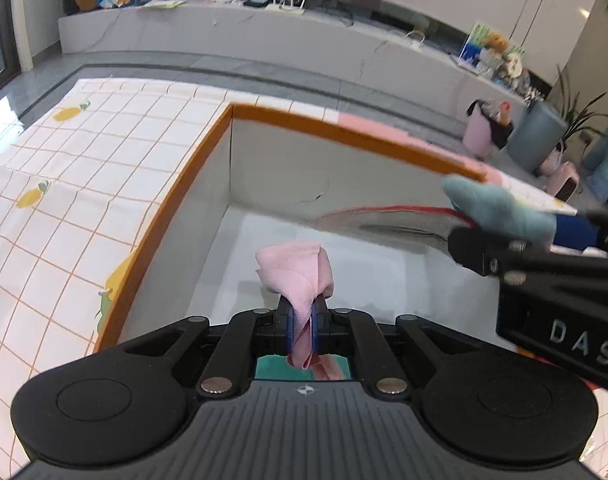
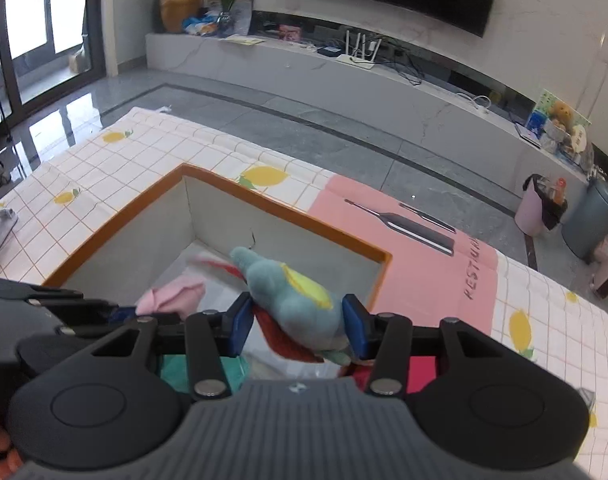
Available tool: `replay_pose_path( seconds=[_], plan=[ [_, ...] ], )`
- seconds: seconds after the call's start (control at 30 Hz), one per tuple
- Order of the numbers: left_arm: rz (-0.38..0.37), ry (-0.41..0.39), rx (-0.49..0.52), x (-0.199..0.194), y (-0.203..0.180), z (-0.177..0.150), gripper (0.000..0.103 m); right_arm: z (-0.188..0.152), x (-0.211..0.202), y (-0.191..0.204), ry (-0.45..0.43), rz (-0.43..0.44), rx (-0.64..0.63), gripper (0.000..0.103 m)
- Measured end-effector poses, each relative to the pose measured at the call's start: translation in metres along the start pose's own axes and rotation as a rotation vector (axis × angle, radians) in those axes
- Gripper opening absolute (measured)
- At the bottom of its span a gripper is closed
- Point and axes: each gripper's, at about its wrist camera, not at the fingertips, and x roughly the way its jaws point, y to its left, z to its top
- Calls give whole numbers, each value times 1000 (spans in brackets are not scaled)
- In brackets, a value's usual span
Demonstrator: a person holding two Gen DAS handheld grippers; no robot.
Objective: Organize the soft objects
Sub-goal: 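Carry the pink cloth and dinosaur plush in both tools over the orange box, then open the left tool to drop the pink cloth into the box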
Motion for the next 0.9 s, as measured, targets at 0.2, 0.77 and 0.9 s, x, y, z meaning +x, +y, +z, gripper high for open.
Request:
replay_pose_path(
  seconds=[0.2,0.77,0.9],
  plan=[
    [19,7,-34,3,10,4,8,12,8,6,1,25,-36,47],
    [32,64,-83,22,18,9,10,16,67,12,81,-16,-189,47],
    [-7,88,-114,27,22,11,12,15,74,10,89,-20,-175,47]
  ],
)
